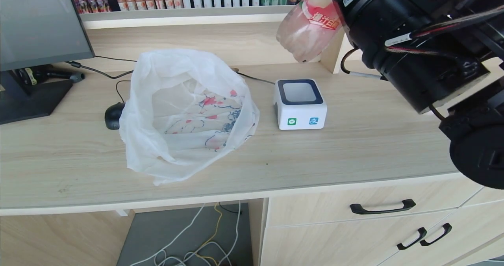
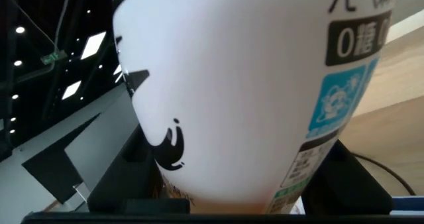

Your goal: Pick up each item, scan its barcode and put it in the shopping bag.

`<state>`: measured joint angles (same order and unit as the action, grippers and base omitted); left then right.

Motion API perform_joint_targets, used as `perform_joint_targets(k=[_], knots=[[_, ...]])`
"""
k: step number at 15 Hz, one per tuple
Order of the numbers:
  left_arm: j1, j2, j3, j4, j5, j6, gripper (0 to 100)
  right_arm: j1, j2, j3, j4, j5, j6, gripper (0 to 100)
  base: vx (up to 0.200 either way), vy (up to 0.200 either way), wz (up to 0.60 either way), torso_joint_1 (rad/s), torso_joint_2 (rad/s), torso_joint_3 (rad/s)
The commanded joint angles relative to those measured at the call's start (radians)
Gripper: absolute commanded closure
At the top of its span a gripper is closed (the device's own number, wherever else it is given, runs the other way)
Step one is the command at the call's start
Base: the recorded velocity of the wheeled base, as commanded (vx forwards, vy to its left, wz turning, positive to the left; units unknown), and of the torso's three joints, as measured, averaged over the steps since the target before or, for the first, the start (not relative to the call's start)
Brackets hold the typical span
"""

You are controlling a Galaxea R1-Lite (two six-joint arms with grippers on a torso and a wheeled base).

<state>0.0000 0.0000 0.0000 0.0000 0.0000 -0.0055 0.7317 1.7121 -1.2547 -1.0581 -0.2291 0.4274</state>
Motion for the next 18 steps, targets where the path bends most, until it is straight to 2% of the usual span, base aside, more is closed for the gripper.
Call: perform_joint_targets(k=[1,5,7,9,11,13,15,18], knots=[[0.0,0.0,0.0,0.0,0.0,-0.001,0,0.055,-0.052,0.044,-0.01,0.004,-0.085,100,0.0,0.0,0.0,0.0,0.0,0.0],[0.0,0.0,0.0,0.0,0.0,-0.001,0,0.087,-0.091,0.118,-0.039,0.002,-0.302,100,0.0,0.0,0.0,0.0,0.0,0.0],[0.0,0.0,0.0,0.002,0.0,-0.001,0,0.087,-0.092,0.158,-0.112,0.007,-0.357,100,0.0,0.0,0.0,0.0,0.0,0.0],[0.0,0.0,0.0,0.0,0.0,-0.001,0,0.077,-0.106,0.172,-0.118,0.085,-0.46,100,0.0,0.0,0.0,0.0,0.0,0.0],[0.0,0.0,0.0,0.0,0.0,-0.001,0,0.063,-0.101,0.199,-0.131,0.12,-0.621,100,0.0,0.0,0.0,0.0,0.0,0.0],[0.0,0.0,0.0,0.0,0.0,-0.001,0,0.064,-0.052,0.209,-0.184,0.12,-0.635,100,0.0,0.0,0.0,0.0,0.0,0.0],[0.0,0.0,0.0,0.0,0.0,0.001,0,0.061,-0.006,0.204,-0.207,0.114,-0.567,100,0.0,0.0,0.0,0.0,0.0,0.0],[-0.002,0.0,0.0,0.0,0.0,-0.001,0,0.064,0.007,0.248,-0.247,0.097,-0.555,100,0.0,0.0,0.0,0.0,0.0,0.0]])
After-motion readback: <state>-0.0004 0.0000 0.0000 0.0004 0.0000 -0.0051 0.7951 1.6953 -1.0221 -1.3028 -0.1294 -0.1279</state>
